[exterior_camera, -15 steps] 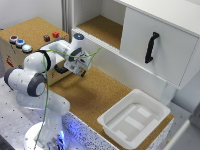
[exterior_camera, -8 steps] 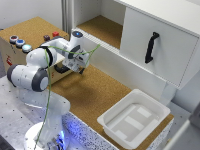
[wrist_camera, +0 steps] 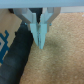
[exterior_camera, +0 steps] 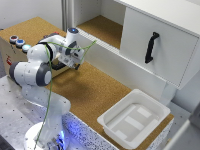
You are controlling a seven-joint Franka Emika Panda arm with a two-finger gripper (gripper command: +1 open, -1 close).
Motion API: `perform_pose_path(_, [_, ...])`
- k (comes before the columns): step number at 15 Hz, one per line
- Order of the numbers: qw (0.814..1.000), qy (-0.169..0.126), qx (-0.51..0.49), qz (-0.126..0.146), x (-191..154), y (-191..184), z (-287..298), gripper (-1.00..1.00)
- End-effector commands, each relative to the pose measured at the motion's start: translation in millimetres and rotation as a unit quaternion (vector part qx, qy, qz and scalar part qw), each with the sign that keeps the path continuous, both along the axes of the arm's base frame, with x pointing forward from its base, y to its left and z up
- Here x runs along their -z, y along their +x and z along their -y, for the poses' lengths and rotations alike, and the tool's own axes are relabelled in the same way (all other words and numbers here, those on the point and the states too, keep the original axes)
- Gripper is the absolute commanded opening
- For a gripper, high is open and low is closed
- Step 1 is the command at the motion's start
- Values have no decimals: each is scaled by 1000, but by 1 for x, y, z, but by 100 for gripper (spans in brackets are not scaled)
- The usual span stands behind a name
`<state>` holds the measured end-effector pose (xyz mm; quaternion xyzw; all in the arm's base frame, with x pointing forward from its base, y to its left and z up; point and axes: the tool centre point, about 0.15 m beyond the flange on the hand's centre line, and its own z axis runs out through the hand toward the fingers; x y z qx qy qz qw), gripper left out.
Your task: Grasp the handle of the drawer and close it
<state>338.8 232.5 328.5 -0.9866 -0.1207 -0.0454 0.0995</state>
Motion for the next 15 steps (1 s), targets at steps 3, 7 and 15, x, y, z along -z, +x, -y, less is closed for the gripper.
perform_pose_path(3, [999, -20, -17, -23, 1, 4, -82, -100])
perform_pose_path(7, [999, -16, -35, -9, -4, -5, -115, -100])
perform_pose_path(15, [1000, -9, 10, 12, -25, -18, -82, -100])
